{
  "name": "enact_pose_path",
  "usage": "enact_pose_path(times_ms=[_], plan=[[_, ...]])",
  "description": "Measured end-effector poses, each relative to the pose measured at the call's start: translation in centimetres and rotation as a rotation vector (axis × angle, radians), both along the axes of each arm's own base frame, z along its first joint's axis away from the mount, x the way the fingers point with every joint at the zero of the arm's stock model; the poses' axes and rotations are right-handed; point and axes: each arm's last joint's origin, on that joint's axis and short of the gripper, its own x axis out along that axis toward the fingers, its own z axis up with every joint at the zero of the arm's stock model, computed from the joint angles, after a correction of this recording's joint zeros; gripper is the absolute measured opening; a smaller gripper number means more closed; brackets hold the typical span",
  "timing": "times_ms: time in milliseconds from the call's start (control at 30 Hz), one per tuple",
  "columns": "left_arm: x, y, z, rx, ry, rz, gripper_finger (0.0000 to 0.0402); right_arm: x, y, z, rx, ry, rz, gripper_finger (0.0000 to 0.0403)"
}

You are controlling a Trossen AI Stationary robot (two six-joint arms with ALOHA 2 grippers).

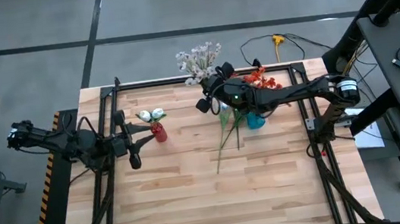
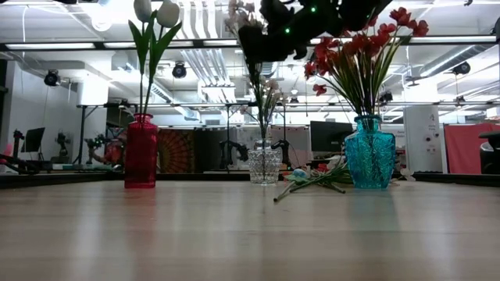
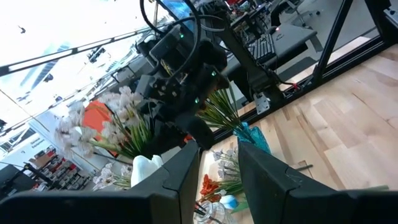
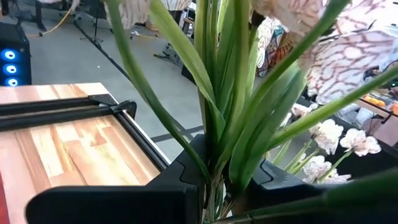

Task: Sort flowers into vase by color
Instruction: Put the left white flowers into the transparent vase

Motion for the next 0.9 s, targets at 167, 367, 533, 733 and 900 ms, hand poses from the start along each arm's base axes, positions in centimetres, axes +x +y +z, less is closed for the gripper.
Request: enact_pose_path(times_ms=[167,367,533,733,900], plan=[[0.03,-0.01,-0.04,0.0,0.001,0.0,0.0097,0.0,0.0,0.11,0.0,-0.007,-0.003,0.0038],[0.03,-0.01,-0.05,0.0,0.002,0.0,0.0097,-0.01,0.0,0.11,0.01,-0.015,-0.004,0.0038],[0.03,-0.01,-0.05,0.0,0.002,0.0,0.0097,-0.02,0.0,0.0,0.027,-0.018,-0.006,0.0038],[0.03,-0.01,-0.05,0.001,0.002,0.0,0.0097,-0.07,0.01,-0.1,0.036,-0.008,-0.008,0.0038],[0.03,-0.01,-0.05,0.0,0.002,0.0,0.0097,-0.1,0.01,-0.31,0.045,0.011,-0.01,0.0038]])
